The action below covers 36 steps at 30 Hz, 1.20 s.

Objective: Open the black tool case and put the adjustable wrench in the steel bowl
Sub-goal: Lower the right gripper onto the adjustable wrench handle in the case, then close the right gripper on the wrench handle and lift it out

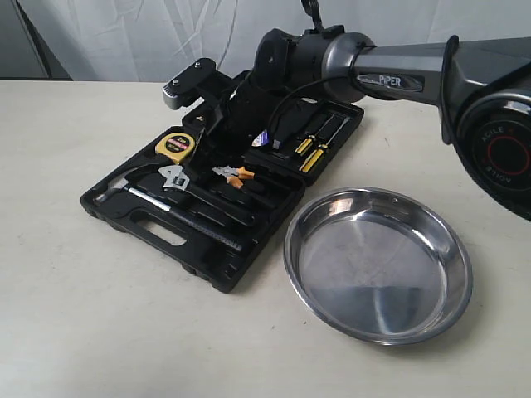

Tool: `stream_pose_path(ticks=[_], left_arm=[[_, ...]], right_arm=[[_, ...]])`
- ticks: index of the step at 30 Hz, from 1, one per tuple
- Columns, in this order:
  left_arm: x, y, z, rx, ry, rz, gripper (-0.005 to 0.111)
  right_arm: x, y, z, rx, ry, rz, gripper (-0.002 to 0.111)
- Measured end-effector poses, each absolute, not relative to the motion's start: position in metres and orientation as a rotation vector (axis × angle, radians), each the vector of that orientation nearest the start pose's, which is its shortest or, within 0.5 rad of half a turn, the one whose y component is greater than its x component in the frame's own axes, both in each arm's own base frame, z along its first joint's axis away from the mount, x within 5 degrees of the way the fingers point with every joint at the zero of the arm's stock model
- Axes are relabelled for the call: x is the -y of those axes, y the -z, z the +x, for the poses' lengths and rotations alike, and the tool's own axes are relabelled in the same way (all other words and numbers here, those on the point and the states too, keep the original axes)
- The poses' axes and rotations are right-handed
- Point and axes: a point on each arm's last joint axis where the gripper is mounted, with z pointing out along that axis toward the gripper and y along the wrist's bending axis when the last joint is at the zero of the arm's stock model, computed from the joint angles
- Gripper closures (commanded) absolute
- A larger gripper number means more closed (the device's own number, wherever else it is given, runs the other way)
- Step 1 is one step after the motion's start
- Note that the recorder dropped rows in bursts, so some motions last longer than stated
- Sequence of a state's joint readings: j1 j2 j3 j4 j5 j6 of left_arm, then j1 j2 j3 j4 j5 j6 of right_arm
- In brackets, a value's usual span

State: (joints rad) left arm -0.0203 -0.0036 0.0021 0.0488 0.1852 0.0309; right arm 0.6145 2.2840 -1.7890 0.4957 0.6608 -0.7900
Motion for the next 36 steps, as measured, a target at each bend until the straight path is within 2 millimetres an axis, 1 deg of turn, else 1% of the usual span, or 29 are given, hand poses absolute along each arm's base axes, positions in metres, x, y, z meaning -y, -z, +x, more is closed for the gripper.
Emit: stream_pose_path(ticks=[2,3,4,5,8,9,10,11,13,17,24,28,30,32,34,36], left_arm=[[0.0,-0.196,0.056,-1.666,-0.052,0.076,0.106],[0.0,-0.196,0.056,-1.666,-0.052,0.076,0.106],[0.0,-0.196,0.056,-1.666,-0.052,0.076,0.106],[0.0,-0.196,0.056,-1.666,-0.052,0.076,0.106],[0.0,-0.196,0.056,-1.666,-0.052,0.076,0.106],[0.0,-0.196,0.056,-1.666,-0.052,0.076,0.106],[0.0,-0.196,0.056,-1.666,-0.052,0.076,0.106],[0.0,-0.196,0.056,-1.666,-0.052,0.076,0.106],[0.0,-0.196,0.056,-1.666,-0.052,0.076,0.106],[0.0,-0.196,0.056,-1.666,-0.052,0.076,0.106],[0.0,-0.196,0.056,-1.666,-0.052,0.076,0.106],[0.0,-0.196,0.056,-1.666,-0.052,0.076,0.106],[0.0,-0.196,0.056,-1.666,-0.052,0.076,0.106],[0.0,-0.196,0.056,-1.666,-0.052,0.076,0.106],[0.0,-0.196,0.056,-1.666,-0.052,0.076,0.106],[0.0,-0.196,0.056,-1.666,-0.052,0.076,0.106]], right_arm=[[-0.313,-0.159,0.39,-2.205,-0.47,-1.337,0.045],[-0.315,-0.159,0.389,-2.199,-0.47,-1.339,0.041],[-0.318,-0.159,0.387,-2.189,-0.462,-1.352,0.042],[-0.32,-0.159,0.385,-2.176,-0.449,-1.368,0.045],[-0.327,-0.157,0.38,-2.138,-0.39,-1.442,0.061],[-0.328,-0.157,0.378,-2.128,-0.373,-1.463,0.065],[-0.33,-0.157,0.376,-2.121,-0.362,-1.481,0.067],[-0.331,-0.157,0.375,-2.115,-0.352,-1.493,0.067],[-0.332,-0.154,0.374,-2.112,-0.343,-1.511,0.064],[-0.332,-0.145,0.374,-2.148,-0.344,-1.502,0.054],[-0.332,-0.125,0.372,-2.227,-0.356,-1.505,0.054],[-0.332,-0.119,0.374,-2.235,-0.353,-1.494,0.054],[-0.332,-0.117,0.374,-2.248,-0.354,-1.478,0.059],[-0.333,-0.116,0.374,-2.258,-0.349,-1.465,0.068],[-0.333,-0.115,0.375,-2.26,-0.345,-1.452,0.081],[-0.333,-0.113,0.376,-2.263,-0.34,-1.445,0.089]])
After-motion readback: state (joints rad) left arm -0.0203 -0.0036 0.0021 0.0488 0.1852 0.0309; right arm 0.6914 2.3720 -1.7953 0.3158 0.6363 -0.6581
